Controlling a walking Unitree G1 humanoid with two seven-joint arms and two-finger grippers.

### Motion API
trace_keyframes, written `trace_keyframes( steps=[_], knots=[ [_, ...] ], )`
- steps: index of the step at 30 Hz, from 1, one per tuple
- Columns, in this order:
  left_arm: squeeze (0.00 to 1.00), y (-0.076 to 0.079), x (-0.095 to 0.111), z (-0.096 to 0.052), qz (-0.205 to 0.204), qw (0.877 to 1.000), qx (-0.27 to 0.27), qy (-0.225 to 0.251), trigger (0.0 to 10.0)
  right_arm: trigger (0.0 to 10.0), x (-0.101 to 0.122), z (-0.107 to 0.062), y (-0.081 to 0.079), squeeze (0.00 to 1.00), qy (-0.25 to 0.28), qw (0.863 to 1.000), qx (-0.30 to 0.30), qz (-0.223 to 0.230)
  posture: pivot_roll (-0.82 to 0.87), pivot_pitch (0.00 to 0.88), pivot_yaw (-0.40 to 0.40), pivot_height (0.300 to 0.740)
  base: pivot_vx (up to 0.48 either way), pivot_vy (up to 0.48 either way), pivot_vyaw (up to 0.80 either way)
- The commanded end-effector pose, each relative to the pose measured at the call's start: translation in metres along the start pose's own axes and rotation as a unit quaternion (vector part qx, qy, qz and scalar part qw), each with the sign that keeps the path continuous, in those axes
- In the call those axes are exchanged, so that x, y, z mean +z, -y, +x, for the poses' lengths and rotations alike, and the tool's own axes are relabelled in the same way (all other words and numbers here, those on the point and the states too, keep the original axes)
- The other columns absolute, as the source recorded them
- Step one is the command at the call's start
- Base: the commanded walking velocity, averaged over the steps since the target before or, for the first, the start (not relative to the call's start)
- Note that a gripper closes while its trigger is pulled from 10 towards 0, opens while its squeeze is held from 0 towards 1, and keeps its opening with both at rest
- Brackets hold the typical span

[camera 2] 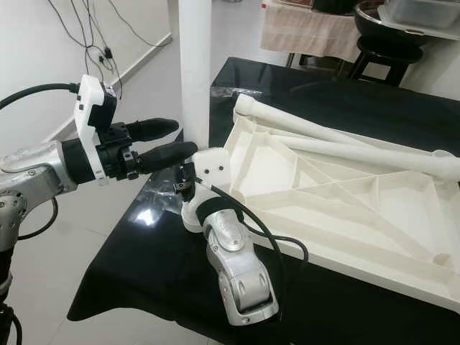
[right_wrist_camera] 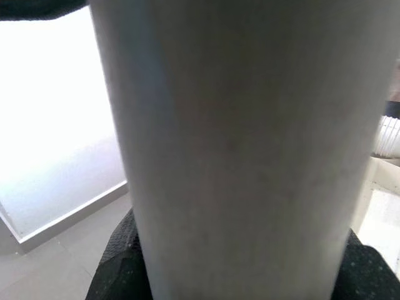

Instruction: Building children table

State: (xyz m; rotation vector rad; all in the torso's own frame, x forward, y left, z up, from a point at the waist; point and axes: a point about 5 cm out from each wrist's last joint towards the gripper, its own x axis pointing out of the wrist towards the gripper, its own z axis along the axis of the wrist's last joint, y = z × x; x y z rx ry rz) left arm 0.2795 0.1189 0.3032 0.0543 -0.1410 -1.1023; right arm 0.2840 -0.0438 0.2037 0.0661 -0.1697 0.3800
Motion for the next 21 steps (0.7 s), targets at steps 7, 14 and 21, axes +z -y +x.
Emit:
trace_keyframes(
  steps=[7, 14, 21],
  knots=[
    [0.00, 0.005, -0.001, 0.000, 0.001, 1.000, -0.009, -0.002, 10.0, 10.0, -0.034, -0.010, -0.012, 0.00, -0.071, 0.995, 0.030, 0.058, 0.11, 0.166, -0.015, 0.740, 0.000, 0.000, 0.00],
    [0.00, 0.006, 0.000, 0.000, 0.004, 1.000, -0.012, 0.000, 10.0, 10.0, -0.029, -0.010, -0.013, 1.00, -0.055, 0.995, 0.043, 0.075, 0.11, 0.159, -0.014, 0.740, 0.000, 0.000, 0.00],
    [0.00, 0.007, 0.000, 0.001, 0.006, 1.000, -0.015, 0.000, 10.0, 10.0, -0.020, -0.009, -0.021, 0.00, -0.027, 0.991, 0.097, 0.090, 0.11, 0.154, -0.015, 0.740, 0.000, 0.000, 0.00]
  ],
)
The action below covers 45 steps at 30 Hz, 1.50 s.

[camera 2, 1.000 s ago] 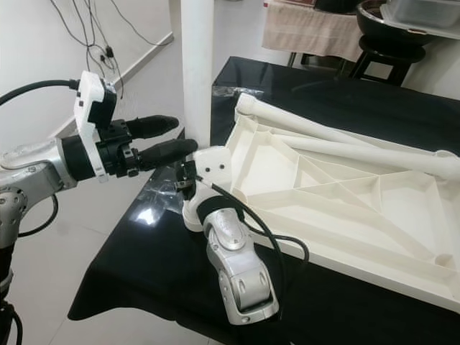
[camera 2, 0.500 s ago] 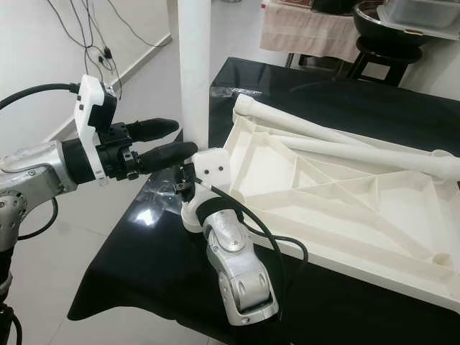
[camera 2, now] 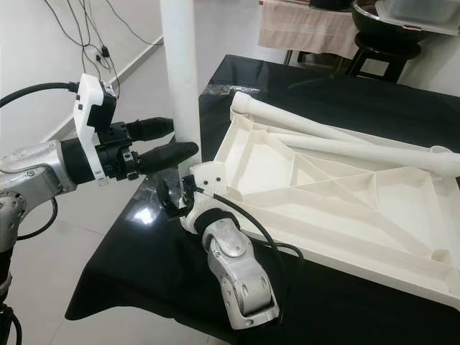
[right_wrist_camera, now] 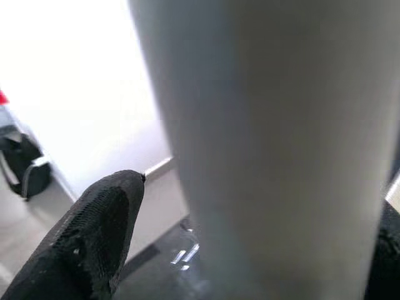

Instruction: Building children table

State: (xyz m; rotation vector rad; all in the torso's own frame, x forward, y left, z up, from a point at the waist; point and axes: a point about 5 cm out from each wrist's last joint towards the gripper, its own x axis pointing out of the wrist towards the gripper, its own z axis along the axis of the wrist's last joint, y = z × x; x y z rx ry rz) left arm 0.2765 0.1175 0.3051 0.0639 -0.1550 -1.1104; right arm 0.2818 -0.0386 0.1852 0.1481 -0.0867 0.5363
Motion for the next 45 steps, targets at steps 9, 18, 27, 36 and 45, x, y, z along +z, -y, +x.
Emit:
trace_keyframes(
  steps=[9, 18, 27, 36, 45],
  knots=[
    [0.00, 0.010, -0.003, 0.001, 0.003, 1.000, -0.025, -0.008, 10.0, 10.0, 0.007, 0.007, 0.000, 0.00, 0.020, 0.996, 0.090, 0.000, 0.12, 0.148, -0.025, 0.740, 0.000, 0.000, 0.00],
    [0.00, 0.025, -0.011, -0.008, -0.007, 0.999, -0.040, -0.013, 10.0, 10.0, 0.012, 0.028, 0.032, 0.00, -0.005, 0.977, 0.209, -0.047, 0.13, 0.138, -0.041, 0.740, 0.000, 0.000, 0.00],
    [0.00, 0.032, -0.027, -0.035, -0.029, 0.999, 0.015, -0.036, 10.0, 2.0, 0.016, 0.040, 0.054, 0.00, -0.024, 0.955, 0.289, -0.057, 0.15, 0.136, -0.058, 0.740, 0.000, 0.000, 0.00],
    [0.00, 0.044, -0.047, -0.059, -0.049, 0.994, 0.065, -0.073, 10.0, 0.0, 0.011, 0.034, 0.068, 0.00, -0.042, 0.939, 0.336, -0.064, 0.14, 0.129, -0.057, 0.740, 0.000, 0.000, 0.00],
    [0.00, 0.088, -0.096, -0.082, -0.117, 0.973, 0.165, -0.112, 10.0, 0.0, -0.041, 0.001, 0.074, 0.00, -0.115, 0.987, -0.078, -0.076, 0.14, 0.130, -0.082, 0.740, 0.000, 0.000, 0.00]
  ],
)
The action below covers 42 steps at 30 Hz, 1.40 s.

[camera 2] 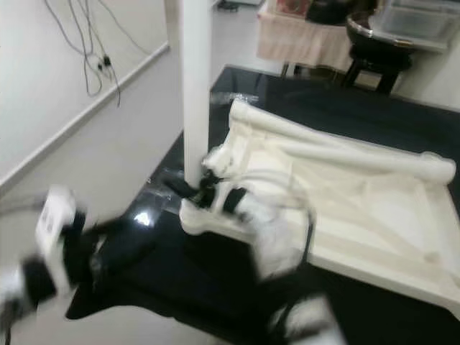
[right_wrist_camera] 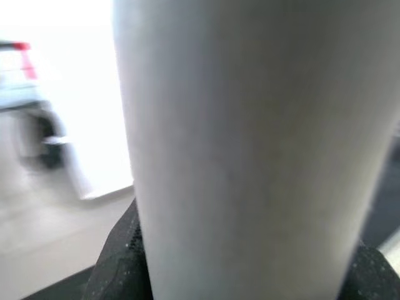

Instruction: Building children table

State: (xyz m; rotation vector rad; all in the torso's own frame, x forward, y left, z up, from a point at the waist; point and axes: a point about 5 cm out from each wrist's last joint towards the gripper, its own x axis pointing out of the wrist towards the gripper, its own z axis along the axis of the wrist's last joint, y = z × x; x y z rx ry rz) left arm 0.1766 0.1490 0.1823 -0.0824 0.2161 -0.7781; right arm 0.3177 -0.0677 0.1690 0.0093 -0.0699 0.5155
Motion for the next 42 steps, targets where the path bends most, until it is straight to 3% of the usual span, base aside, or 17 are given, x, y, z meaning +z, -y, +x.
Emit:
trace_keyframes(
  steps=[1, 5, 11, 12, 13, 14, 18, 19, 21, 26, 29, 30, 33, 35, 37, 41, 42],
  knots=[
    [0.00, 0.003, 0.005, -0.002, 0.022, 1.000, 0.011, 0.014, 10.0, 0.0, -0.037, -0.018, 0.027, 0.00, -0.107, 0.984, -0.139, -0.018, 0.13, 0.130, -0.081, 0.740, 0.000, 0.000, 0.00],
    [0.00, 0.005, -0.023, -0.004, 0.024, 0.998, 0.047, -0.020, 10.0, 0.0, -0.049, -0.033, -0.006, 0.00, -0.120, 0.986, -0.113, 0.022, 0.12, 0.107, -0.069, 0.740, 0.000, 0.000, 0.00],
    [0.00, -0.004, -0.031, 0.000, 0.021, 0.996, 0.087, 0.004, 10.0, 0.0, -0.045, -0.017, 0.004, 0.00, -0.104, 0.990, -0.093, 0.002, 0.13, 0.088, -0.074, 0.740, 0.000, 0.000, 0.00],
    [0.00, -0.005, -0.032, 0.000, 0.022, 0.996, 0.091, 0.009, 10.0, 2.4, -0.043, -0.015, 0.003, 0.00, -0.099, 0.990, -0.098, 0.008, 0.14, 0.085, -0.072, 0.740, 0.000, 0.000, 0.00],
    [0.00, -0.005, -0.032, 0.000, 0.022, 0.996, 0.091, 0.009, 10.0, 2.4, -0.043, -0.015, 0.003, 0.00, -0.099, 0.990, -0.098, 0.008, 0.14, 0.085, -0.072, 0.740, 0.000, 0.000, 0.00],
    [0.00, -0.006, -0.032, 0.000, 0.026, 0.995, 0.095, 0.011, 10.0, 9.2, -0.042, -0.013, 0.002, 0.00, -0.094, 0.990, -0.099, 0.017, 0.14, 0.081, -0.072, 0.740, 0.000, 0.000, 0.00],
    [0.00, -0.006, -0.034, -0.001, 0.043, 0.992, 0.114, 0.022, 10.0, 10.0, -0.037, -0.017, -0.007, 0.00, -0.096, 0.987, -0.125, 0.041, 0.15, 0.075, -0.066, 0.740, 0.000, 0.000, 0.00],
    [0.00, -0.007, -0.035, -0.001, 0.046, 0.992, 0.118, 0.025, 10.0, 10.0, -0.033, -0.017, -0.009, 0.96, -0.085, 0.989, -0.112, 0.050, 0.15, 0.074, -0.065, 0.740, 0.000, 0.000, 0.00],
    [0.00, -0.008, -0.035, -0.001, 0.050, 0.991, 0.120, 0.028, 10.0, 10.0, -0.030, -0.016, -0.009, 1.00, -0.072, 0.991, -0.094, 0.059, 0.15, 0.073, -0.064, 0.740, 0.000, 0.000, 0.00],
    [0.00, -0.009, -0.036, -0.001, 0.052, 0.991, 0.121, 0.029, 10.0, 10.0, -0.027, -0.015, -0.011, 1.00, -0.058, 0.994, -0.061, 0.074, 0.15, 0.072, -0.063, 0.740, 0.000, 0.000, 0.00],
    [0.00, -0.013, -0.036, -0.001, 0.068, 0.989, 0.126, 0.029, 10.0, 10.0, -0.006, -0.006, -0.009, 1.00, -0.003, 0.994, 0.085, 0.070, 0.16, 0.067, -0.063, 0.740, 0.000, 0.000, 0.00],
    [0.00, -0.015, -0.037, 0.000, 0.071, 0.989, 0.128, 0.029, 10.0, 10.0, 0.003, -0.001, -0.006, 0.00, 0.012, 0.985, 0.165, 0.039, 0.16, 0.062, -0.065, 0.740, 0.000, 0.000, 0.00],
    [0.00, -0.017, -0.038, 0.000, 0.073, 0.989, 0.129, 0.028, 10.0, 10.0, 0.012, 0.004, 0.001, 0.00, 0.012, 0.968, 0.251, -0.005, 0.17, 0.059, -0.068, 0.740, 0.000, 0.000, 0.00],
    [0.00, -0.017, -0.038, 0.000, 0.073, 0.989, 0.129, 0.028, 10.0, 10.0, 0.012, 0.004, 0.001, 0.00, 0.012, 0.968, 0.251, -0.005, 0.17, 0.059, -0.068, 0.740, 0.000, 0.000, 0.00],
    [0.00, -0.016, -0.040, 0.003, 0.071, 0.989, 0.127, 0.031, 10.0, 10.0, 0.014, 0.009, 0.012, 0.00, -0.015, 0.944, 0.328, -0.024, 0.18, 0.049, -0.079, 0.740, 0.000, 0.000, 0.00],
    [0.00, -0.016, -0.042, 0.005, 0.071, 0.989, 0.128, 0.035, 10.0, 10.0, 0.014, 0.012, 0.022, 0.00, -0.040, 0.928, 0.370, -0.028, 0.19, 0.043, -0.089, 0.740, 0.000, 0.000, 0.00],
    [0.00, -0.016, -0.042, 0.005, 0.072, 0.988, 0.132, 0.038, 10.0, 0.4, 0.014, 0.014, 0.027, 0.00, -0.048, 0.926, 0.375, -0.023, 0.19, 0.039, -0.094, 0.740, 0.000, 0.000, 0.00]
  ],
)
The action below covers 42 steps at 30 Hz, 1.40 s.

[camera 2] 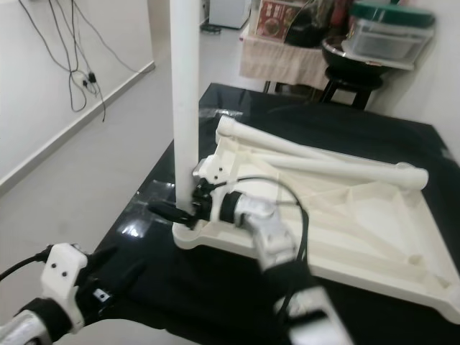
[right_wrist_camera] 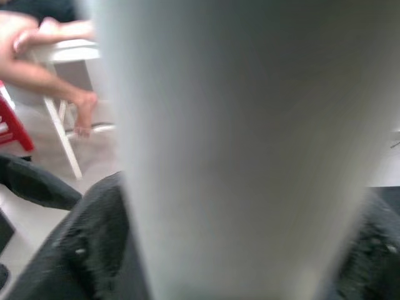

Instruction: Building children table

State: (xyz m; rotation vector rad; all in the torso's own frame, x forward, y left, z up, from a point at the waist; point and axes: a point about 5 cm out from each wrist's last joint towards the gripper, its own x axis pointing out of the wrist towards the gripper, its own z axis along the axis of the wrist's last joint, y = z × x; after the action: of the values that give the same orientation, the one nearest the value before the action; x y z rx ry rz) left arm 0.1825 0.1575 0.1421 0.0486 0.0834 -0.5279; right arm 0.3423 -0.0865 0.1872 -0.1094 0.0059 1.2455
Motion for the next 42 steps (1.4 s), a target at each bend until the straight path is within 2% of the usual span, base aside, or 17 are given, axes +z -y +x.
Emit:
trace_keyframes(
  steps=[1, 8, 16, 22, 24, 25, 26, 27, 28, 29, 30, 32, 37, 38, 40, 41, 42],
  knots=[
    [0.00, 0.001, -0.004, 0.000, 0.001, 1.000, 0.002, -0.006, 10.0, 0.4, -0.003, 0.002, -0.001, 0.00, 0.002, 1.000, 0.018, 0.008, 0.19, 0.039, -0.094, 0.740, 0.000, 0.000, 0.00],
    [0.00, 0.002, -0.005, 0.004, 0.006, 1.000, 0.008, 0.007, 10.0, 0.0, -0.008, -0.010, 0.012, 0.00, 0.003, 0.999, 0.021, 0.035, 0.18, 0.017, -0.099, 0.740, 0.000, 0.000, 0.00],
    [0.00, 0.003, -0.006, 0.012, 0.004, 1.000, -0.013, 0.014, 10.0, 0.0, -0.014, -0.022, 0.011, 0.00, 0.019, 0.999, 0.025, 0.041, 0.13, 0.008, -0.085, 0.740, 0.000, 0.000, 0.00],
    [0.00, 0.003, -0.007, 0.015, -0.002, 1.000, -0.018, 0.019, 10.0, 0.0, -0.019, -0.025, 0.013, 0.00, -0.006, 0.999, -0.034, 0.031, 0.11, 0.005, -0.092, 0.740, 0.000, 0.000, 0.00],
    [0.00, 0.002, -0.007, 0.016, -0.003, 1.000, -0.018, 0.022, 10.0, 0.0, -0.027, -0.021, 0.012, 0.00, -0.019, 0.987, -0.152, 0.044, 0.11, 0.009, -0.104, 0.740, 0.000, 0.000, 0.00],
    [0.00, 0.001, -0.007, 0.016, -0.003, 1.000, -0.017, 0.023, 10.0, 0.0, -0.036, -0.018, 0.009, 0.00, -0.005, 0.929, -0.360, 0.084, 0.10, 0.015, -0.104, 0.740, 0.000, 0.000, 0.00],
    [0.00, 0.001, -0.007, 0.016, -0.003, 1.000, -0.017, 0.023, 10.0, 0.0, -0.036, -0.018, 0.009, 0.00, -0.005, 0.929, -0.360, 0.084, 0.10, 0.015, -0.104, 0.740, 0.000, 0.000, 0.00],
    [0.00, -0.001, -0.007, 0.016, -0.004, 1.000, -0.015, 0.025, 10.0, 0.0, -0.053, -0.007, -0.024, 0.00, -0.021, 0.906, -0.411, 0.101, 0.10, 0.016, -0.090, 0.740, 0.000, 0.000, 0.00],
    [0.00, -0.001, -0.007, 0.016, -0.004, 1.000, -0.015, 0.025, 10.0, 0.0, -0.053, -0.007, -0.024, 0.00, -0.021, 0.906, -0.411, 0.101, 0.10, 0.016, -0.090, 0.740, 0.000, 0.000, 0.00],
    [0.00, -0.002, -0.006, 0.017, -0.003, 1.000, -0.013, 0.026, 10.0, 0.0, -0.063, 0.001, -0.047, 0.00, -0.034, 0.895, -0.431, 0.111, 0.10, 0.021, -0.079, 0.740, 0.000, 0.000, 0.00],
    [0.00, -0.004, -0.006, 0.019, 0.000, 1.000, -0.013, 0.026, 10.0, 0.0, -0.066, 0.003, -0.054, 0.00, -0.030, 0.889, -0.437, 0.134, 0.08, 0.004, -0.059, 0.740, 0.000, 0.000, 0.00],
    [0.00, -0.005, -0.006, 0.021, 0.003, 1.000, -0.013, 0.026, 10.0, 0.0, -0.067, 0.004, -0.052, 0.00, -0.026, 0.898, -0.419, 0.131, 0.09, 0.005, -0.063, 0.740, 0.000, 0.000, 0.00],
    [0.00, -0.007, -0.006, 0.024, -0.001, 0.999, -0.016, 0.029, 10.0, 0.0, -0.064, 0.000, -0.033, 0.00, -0.026, 0.900, -0.420, 0.112, 0.09, 0.000, -0.072, 0.740, 0.000, 0.000, 0.00],
    [0.00, -0.007, -0.006, 0.025, -0.001, 0.999, -0.015, 0.031, 10.0, 4.2, -0.065, 0.004, -0.032, 0.00, -0.035, 0.909, -0.402, 0.107, 0.10, 0.000, -0.073, 0.740, 0.000, 0.000, 0.00],
    [0.00, -0.007, -0.006, 0.026, -0.001, 0.999, -0.014, 0.032, 10.0, 4.2, -0.067, 0.007, -0.033, 0.00, -0.042, 0.915, -0.388, 0.107, 0.10, 0.000, -0.073, 0.740, 0.000, 0.000, 0.00],
    [0.00, -0.008, -0.006, 0.027, -0.002, 0.999, -0.011, 0.034, 10.0, 10.0, -0.064, 0.012, -0.037, 0.82, -0.033, 0.927, -0.358, 0.108, 0.11, 0.000, -0.076, 0.740, 0.000, 0.000, 0.00],
    [0.00, -0.008, -0.006, 0.027, -0.002, 0.999, -0.011, 0.034, 10.0, 10.0, -0.064, 0.012, -0.037, 0.82, -0.033, 0.927, -0.358, 0.108, 0.11, 0.000, -0.076, 0.740, 0.000, 0.000, 0.00]
  ],
)
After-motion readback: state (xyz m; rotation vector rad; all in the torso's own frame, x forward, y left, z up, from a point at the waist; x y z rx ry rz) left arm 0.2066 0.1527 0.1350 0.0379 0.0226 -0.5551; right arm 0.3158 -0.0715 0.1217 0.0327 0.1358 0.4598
